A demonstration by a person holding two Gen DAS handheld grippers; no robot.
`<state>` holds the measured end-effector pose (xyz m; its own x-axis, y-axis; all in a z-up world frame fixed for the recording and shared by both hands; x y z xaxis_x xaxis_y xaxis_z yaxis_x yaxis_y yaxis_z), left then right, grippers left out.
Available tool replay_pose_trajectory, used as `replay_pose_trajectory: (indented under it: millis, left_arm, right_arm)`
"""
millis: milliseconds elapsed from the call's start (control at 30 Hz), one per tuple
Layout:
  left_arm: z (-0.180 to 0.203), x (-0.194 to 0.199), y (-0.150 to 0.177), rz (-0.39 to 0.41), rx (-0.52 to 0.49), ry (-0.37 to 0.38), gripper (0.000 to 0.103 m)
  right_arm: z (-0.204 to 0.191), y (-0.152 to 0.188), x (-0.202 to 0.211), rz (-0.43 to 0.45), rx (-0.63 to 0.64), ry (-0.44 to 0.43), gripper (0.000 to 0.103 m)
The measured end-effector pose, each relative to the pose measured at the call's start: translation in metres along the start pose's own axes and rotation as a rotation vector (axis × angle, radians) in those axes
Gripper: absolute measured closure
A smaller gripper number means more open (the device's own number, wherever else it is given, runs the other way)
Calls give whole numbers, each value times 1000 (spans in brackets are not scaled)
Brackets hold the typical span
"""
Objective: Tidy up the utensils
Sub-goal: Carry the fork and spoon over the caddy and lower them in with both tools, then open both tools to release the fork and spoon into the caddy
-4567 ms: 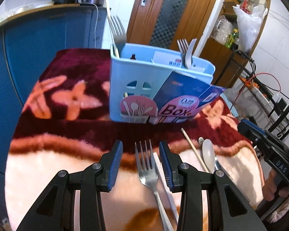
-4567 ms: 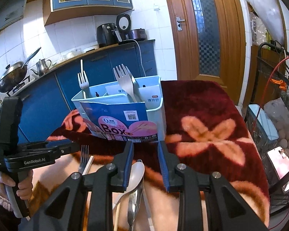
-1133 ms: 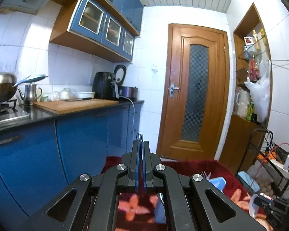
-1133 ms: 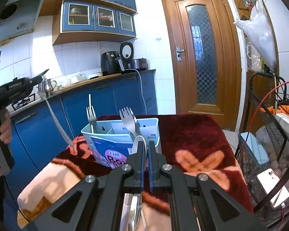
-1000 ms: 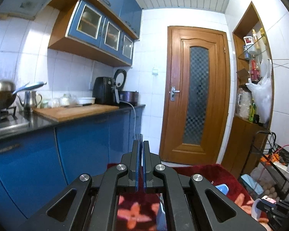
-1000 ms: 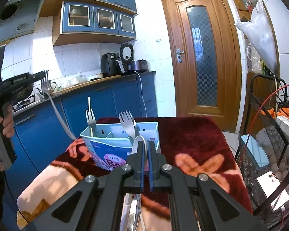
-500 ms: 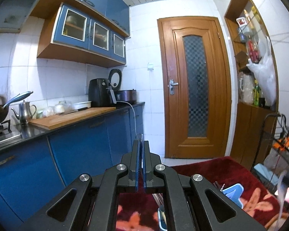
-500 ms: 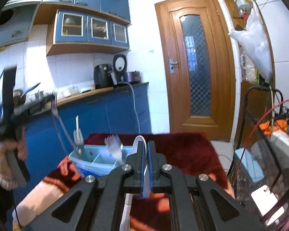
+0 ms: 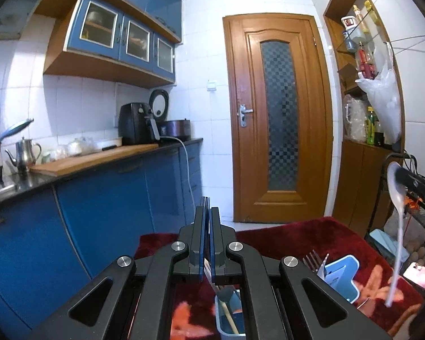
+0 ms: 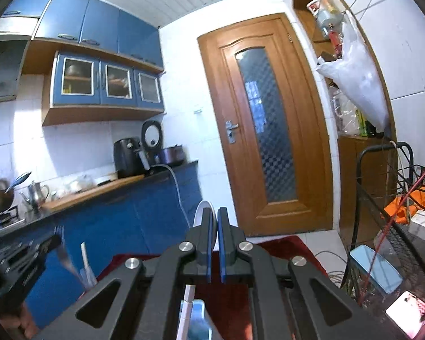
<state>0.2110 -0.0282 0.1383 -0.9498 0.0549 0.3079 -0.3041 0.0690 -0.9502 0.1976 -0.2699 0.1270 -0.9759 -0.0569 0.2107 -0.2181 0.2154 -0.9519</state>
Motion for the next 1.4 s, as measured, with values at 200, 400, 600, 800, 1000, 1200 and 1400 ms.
replay_pose_trajectory:
  millis: [200, 400, 600, 800, 1000, 1200, 1400]
  left_arm:
    - [0, -10, 12, -23, 19, 35, 101]
    - [1, -18, 22, -49, 34, 66, 100]
    - [3, -20, 31, -65, 44, 100, 100]
    - [8, -17, 39, -98, 50, 161, 97]
    - [14, -11, 43, -122, 41, 175, 88]
    - [11, 3, 42, -137, 79, 204, 75]
    - [12, 23, 43, -195, 78, 194, 74]
  right_arm:
    - [-8, 5, -26, 41, 32, 44, 98]
    - [-21, 16, -37, 52, 129, 63, 98]
    - [-25, 38, -38, -18, 168, 14, 97]
    - [-24, 54, -37, -128, 141, -92, 96]
    - [-21, 54, -26, -157, 104, -143, 76]
    - [-17, 45, -6, -172, 63, -166, 75]
    - [-16, 48, 15, -267, 22, -184, 74]
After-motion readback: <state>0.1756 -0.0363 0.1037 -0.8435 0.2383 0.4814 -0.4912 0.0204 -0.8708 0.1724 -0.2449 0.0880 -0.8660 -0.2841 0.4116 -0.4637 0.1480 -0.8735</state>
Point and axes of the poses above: each gripper's, at about its wrist camera, not at the fingertips, and x roughly against the way its jaws point, z to its right, y to its underside, the point moved 4 cm from there along -x, roughly the way its jaws point, and after that the axes turned 5 degrees about -z, right-handed, at the moved point
